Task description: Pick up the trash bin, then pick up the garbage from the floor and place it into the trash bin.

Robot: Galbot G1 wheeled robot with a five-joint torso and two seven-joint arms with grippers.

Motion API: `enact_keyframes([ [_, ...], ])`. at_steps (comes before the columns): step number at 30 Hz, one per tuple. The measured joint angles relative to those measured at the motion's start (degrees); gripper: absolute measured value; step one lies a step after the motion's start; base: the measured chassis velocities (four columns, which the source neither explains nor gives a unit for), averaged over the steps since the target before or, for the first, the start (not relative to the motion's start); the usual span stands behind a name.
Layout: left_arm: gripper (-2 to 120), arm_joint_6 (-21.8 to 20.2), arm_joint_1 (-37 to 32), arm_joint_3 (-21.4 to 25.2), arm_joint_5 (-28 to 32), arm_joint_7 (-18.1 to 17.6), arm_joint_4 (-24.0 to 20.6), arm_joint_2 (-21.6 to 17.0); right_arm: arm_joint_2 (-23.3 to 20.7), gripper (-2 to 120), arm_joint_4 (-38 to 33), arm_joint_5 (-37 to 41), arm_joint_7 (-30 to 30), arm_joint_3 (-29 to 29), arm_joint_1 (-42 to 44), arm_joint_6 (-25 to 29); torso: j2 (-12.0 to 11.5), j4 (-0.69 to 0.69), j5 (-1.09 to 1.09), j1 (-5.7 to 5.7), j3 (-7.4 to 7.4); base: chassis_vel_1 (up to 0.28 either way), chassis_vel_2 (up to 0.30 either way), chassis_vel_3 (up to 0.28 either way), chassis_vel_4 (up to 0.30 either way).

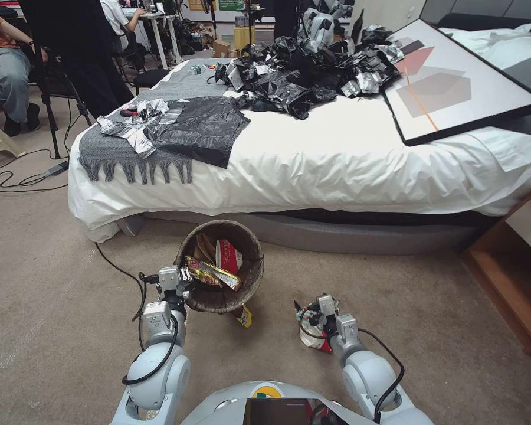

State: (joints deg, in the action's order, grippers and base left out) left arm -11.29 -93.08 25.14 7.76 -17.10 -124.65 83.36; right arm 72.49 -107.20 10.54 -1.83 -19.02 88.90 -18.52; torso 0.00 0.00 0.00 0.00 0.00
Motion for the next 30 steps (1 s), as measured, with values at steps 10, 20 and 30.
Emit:
enact_keyframes([
  [10, 2, -0.3, 0.7, -0.2, 0.1, 0.1, 0.1, 0.1, -2.8, 100, 7.4, 0.7, 1.5, 1.2, -0.1, -1.4, 0.0, 0.0, 0.0, 0.0, 0.0, 0.0, 0.0, 0.0, 0.0],
  [20, 2, -0.4, 0.6, -0.3, -0.2, 0.0, 0.4, 0.2, -2.4, 100, 17.3, 0.2, 3.3, 1.8, -3.8, -0.2, 0.0, 0.0, 0.0, 0.0, 0.0, 0.0, 0.0, 0.0, 0.0],
  [30, 2, -0.4, 0.5, -0.3, -0.4, 0.0, 0.3, 0.3, -1.6, 100, 22.1, -0.1, 4.6, 2.3, -6.9, 0.7, 0.0, 0.0, 0.0, 0.0, 0.0, 0.0, 0.0, 0.0, 0.0],
])
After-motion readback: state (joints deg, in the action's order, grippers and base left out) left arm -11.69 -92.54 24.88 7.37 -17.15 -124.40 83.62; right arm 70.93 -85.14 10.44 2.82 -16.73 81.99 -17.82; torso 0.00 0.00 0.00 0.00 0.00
